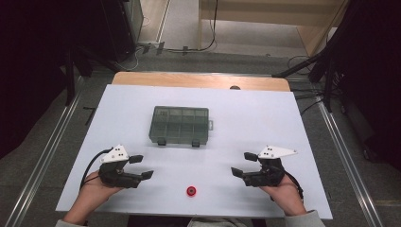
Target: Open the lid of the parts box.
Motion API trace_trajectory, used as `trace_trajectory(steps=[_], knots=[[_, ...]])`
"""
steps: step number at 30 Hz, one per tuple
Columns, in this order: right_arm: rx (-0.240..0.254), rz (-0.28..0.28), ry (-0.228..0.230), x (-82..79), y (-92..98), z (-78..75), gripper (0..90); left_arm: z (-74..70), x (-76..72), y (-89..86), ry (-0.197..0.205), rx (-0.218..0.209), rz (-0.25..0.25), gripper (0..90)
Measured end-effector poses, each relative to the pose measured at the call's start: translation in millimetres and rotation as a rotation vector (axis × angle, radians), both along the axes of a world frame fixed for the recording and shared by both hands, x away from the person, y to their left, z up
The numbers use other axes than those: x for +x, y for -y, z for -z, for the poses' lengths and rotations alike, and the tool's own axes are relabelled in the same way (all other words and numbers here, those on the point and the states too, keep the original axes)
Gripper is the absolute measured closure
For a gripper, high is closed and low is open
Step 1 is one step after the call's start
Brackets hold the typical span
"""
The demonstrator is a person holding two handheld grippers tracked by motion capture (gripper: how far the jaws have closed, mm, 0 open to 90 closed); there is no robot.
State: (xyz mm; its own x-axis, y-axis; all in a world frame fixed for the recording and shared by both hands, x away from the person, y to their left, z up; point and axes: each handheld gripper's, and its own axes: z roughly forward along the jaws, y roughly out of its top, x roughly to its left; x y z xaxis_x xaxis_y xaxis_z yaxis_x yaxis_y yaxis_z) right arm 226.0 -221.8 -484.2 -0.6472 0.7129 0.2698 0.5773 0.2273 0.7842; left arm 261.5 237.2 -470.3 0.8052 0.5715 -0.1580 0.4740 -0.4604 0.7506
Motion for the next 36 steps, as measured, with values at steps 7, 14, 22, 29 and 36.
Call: trace_trajectory(steps=[7,14,22,29,36], knots=[[0.007,-0.005,-0.004,0.1,-0.2,0.3,19.5,0.0,1.0,-0.4,-0.023,-0.013,0.006,26.4],[-0.002,-0.012,-0.009,0.5,-0.4,0.7,19.6,0.1,1.4,0.2,-0.022,-0.008,0.015,26.4],[-0.006,-0.006,-0.023,1.4,1.0,1.6,19.0,-1.3,2.8,-0.3,-0.047,-0.025,0.011,26.4],[0.0,-0.021,-0.027,1.7,0.8,1.9,19.0,-1.3,2.9,-0.3,-0.046,-0.024,0.01,26.4],[0.014,-0.018,-0.036,1.9,1.6,1.3,18.7,-1.9,3.1,-0.8,-0.044,-0.029,0.007,26.4]])
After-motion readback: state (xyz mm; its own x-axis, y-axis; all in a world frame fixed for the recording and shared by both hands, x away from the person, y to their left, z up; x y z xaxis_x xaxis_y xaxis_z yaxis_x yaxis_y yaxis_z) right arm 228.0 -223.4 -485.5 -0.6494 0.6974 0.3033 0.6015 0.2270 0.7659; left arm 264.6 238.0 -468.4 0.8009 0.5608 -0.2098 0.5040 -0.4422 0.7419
